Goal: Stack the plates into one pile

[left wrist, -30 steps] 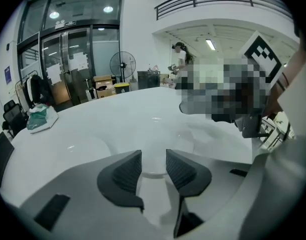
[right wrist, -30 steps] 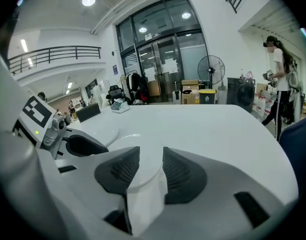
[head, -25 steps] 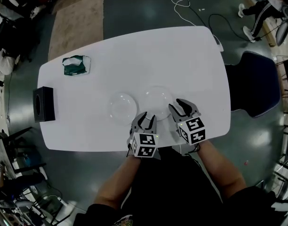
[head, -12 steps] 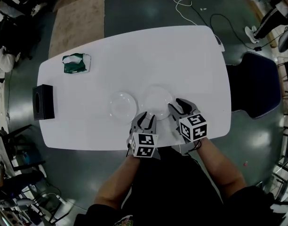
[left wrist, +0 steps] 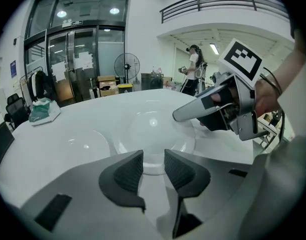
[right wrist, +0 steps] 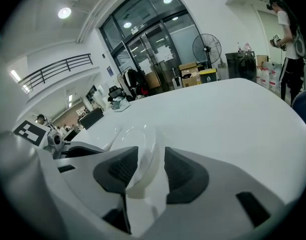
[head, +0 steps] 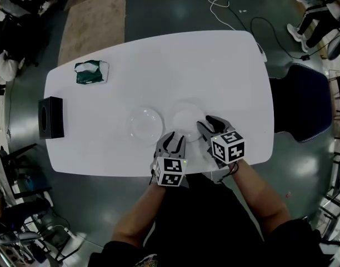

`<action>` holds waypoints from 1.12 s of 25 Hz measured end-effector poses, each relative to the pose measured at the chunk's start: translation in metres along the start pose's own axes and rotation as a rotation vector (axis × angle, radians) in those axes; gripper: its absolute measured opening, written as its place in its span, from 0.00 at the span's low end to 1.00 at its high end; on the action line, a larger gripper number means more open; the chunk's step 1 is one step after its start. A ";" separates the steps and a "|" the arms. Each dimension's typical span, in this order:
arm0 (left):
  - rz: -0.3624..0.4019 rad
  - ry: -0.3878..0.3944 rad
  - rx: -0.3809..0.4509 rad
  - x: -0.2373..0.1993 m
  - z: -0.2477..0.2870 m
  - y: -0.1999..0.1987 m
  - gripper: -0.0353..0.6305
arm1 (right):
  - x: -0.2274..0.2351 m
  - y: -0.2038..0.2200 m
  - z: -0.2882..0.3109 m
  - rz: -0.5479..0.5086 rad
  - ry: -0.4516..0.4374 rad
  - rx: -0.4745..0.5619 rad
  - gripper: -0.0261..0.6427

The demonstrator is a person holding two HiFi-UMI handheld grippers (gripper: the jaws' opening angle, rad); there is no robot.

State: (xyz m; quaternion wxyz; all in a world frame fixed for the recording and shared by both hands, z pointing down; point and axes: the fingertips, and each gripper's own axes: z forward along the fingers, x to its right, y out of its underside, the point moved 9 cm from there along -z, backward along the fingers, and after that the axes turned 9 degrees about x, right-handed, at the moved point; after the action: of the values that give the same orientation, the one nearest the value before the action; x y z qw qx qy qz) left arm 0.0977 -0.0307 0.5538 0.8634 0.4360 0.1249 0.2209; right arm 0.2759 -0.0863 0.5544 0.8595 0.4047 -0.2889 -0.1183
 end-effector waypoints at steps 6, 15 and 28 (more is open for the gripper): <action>-0.005 0.000 0.007 -0.002 0.000 0.002 0.27 | -0.005 0.000 0.010 0.019 -0.015 -0.026 0.31; -0.021 0.001 0.018 -0.003 0.000 0.002 0.27 | -0.008 0.001 0.014 0.042 -0.023 -0.054 0.23; -0.046 -0.002 0.081 -0.011 -0.021 -0.004 0.32 | -0.015 -0.017 -0.010 0.195 -0.099 0.095 0.09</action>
State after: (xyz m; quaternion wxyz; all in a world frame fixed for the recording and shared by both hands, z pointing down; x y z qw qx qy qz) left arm 0.0807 -0.0231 0.5387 0.8500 0.4679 0.1429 0.1953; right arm 0.2704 -0.0842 0.5306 0.8315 0.4085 -0.3743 -0.0401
